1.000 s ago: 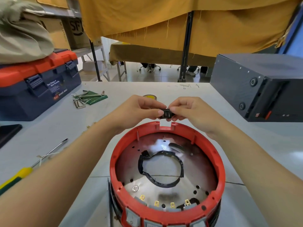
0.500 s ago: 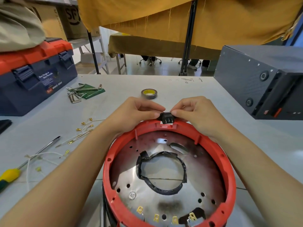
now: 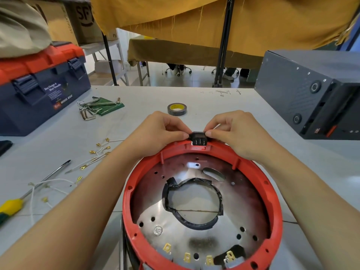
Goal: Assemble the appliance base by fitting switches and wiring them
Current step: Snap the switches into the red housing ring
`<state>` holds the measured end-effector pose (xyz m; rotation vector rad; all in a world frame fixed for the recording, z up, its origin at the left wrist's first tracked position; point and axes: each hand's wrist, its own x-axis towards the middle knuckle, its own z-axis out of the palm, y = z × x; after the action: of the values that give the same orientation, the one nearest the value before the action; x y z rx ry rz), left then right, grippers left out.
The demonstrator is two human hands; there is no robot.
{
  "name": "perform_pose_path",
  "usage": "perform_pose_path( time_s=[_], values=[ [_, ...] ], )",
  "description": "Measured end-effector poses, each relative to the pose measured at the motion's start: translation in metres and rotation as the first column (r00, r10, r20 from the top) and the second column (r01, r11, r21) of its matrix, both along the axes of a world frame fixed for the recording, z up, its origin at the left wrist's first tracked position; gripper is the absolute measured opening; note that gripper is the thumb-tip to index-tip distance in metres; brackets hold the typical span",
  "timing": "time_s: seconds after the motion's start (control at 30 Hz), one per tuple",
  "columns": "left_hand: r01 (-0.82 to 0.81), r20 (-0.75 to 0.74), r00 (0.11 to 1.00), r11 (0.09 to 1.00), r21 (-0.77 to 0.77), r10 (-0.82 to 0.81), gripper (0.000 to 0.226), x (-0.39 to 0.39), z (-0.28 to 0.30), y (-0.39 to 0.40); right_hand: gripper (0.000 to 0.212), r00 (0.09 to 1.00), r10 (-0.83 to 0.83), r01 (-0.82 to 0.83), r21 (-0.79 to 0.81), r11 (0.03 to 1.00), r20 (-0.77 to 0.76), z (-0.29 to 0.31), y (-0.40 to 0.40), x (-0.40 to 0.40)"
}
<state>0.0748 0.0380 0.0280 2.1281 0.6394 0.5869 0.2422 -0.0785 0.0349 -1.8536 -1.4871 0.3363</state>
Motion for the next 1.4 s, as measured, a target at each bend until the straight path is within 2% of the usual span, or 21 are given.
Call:
perform_pose_path(
  time_s=[0.13,0.3,0.43,0.53,0.67,0.8,0.93,1.23,1.4],
  values=[
    [-0.007,-0.047,0.999,0.997,0.077,0.010,0.012,0.000,0.000,-0.001,0.011,0.997,0.015,-0.013,-0.033,0.999,0.073,0.001,-0.001,-0.002],
    [-0.010,-0.064,0.998,0.991,0.132,0.019,0.014,0.000,0.001,-0.004,0.010,0.995,0.035,-0.033,-0.023,0.999,0.091,0.001,-0.002,-0.004],
    [0.072,-0.079,0.995,0.984,0.162,-0.060,0.033,-0.003,0.003,-0.008,0.012,0.994,0.058,-0.057,-0.014,0.998,0.097,0.000,-0.003,-0.005],
    [0.113,-0.128,0.988,0.975,0.194,-0.089,0.041,-0.007,0.003,-0.008,0.013,0.982,0.080,-0.081,0.000,0.997,0.170,0.000,-0.004,-0.007],
    [0.141,-0.168,0.979,0.976,0.164,-0.113,0.031,-0.010,0.001,-0.009,0.014,0.964,0.099,-0.098,-0.016,0.995,0.247,0.002,-0.007,-0.008],
    [0.143,-0.220,0.970,0.972,0.189,-0.100,0.036,-0.012,-0.002,-0.010,0.016,0.960,0.146,-0.120,-0.119,0.986,0.241,0.005,-0.012,-0.007],
    [0.118,-0.204,0.977,0.963,0.241,-0.068,0.035,-0.009,-0.005,-0.015,0.019,0.941,0.158,-0.112,-0.167,0.980,0.299,0.005,-0.013,-0.008],
    [0.158,-0.189,0.979,0.877,0.455,-0.078,0.035,-0.010,-0.009,-0.016,0.033,0.854,0.125,-0.073,-0.121,0.990,0.505,-0.005,-0.017,-0.014],
    [0.160,-0.183,0.980,0.872,0.462,-0.083,0.036,-0.009,-0.010,-0.016,0.036,0.870,0.128,-0.105,-0.076,0.992,0.476,-0.011,-0.022,-0.014]
  ],
)
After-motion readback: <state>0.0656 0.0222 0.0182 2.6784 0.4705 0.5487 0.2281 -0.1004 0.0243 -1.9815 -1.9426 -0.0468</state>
